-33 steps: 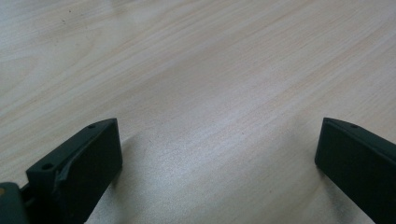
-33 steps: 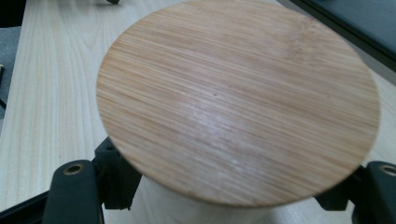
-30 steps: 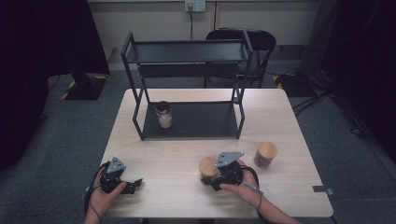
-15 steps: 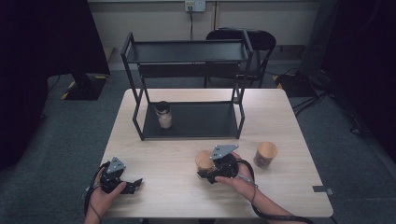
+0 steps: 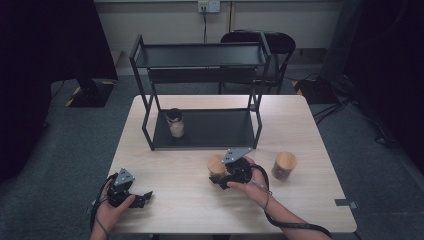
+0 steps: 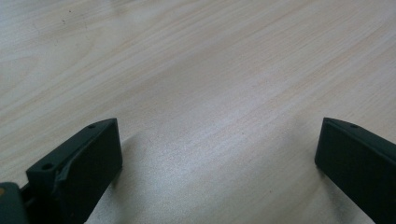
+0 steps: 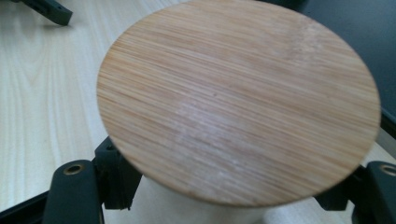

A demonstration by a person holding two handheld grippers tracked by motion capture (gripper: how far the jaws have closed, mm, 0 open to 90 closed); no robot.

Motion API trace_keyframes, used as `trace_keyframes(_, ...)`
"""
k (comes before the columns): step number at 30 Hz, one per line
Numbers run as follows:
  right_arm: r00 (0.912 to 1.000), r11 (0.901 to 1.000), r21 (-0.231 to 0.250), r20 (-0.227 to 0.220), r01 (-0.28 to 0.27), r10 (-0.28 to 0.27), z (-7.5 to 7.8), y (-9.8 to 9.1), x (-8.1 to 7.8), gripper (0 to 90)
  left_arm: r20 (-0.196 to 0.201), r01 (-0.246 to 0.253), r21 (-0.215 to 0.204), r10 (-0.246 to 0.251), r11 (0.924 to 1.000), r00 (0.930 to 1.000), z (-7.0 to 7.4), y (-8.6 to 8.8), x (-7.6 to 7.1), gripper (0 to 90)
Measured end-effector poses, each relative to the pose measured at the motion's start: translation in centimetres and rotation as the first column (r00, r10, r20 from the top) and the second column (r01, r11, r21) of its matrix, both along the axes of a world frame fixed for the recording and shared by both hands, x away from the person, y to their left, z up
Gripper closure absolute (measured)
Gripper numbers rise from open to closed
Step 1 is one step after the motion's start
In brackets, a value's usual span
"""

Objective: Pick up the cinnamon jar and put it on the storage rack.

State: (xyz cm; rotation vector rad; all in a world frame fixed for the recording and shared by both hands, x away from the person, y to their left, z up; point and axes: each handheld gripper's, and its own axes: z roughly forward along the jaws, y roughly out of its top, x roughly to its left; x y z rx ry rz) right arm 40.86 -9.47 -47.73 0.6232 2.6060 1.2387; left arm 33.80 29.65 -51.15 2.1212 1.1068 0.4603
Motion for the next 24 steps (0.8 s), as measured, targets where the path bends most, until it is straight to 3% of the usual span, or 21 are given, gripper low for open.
trace_keyframes(24,0.9996,0.9995,-0.01,0.004,0.029,-0.029,0.7,1.2,2.5,25.0,0.0,0.0,0.0,0.0,1.0,1.0,0.0,0.0,0.0,0.2)
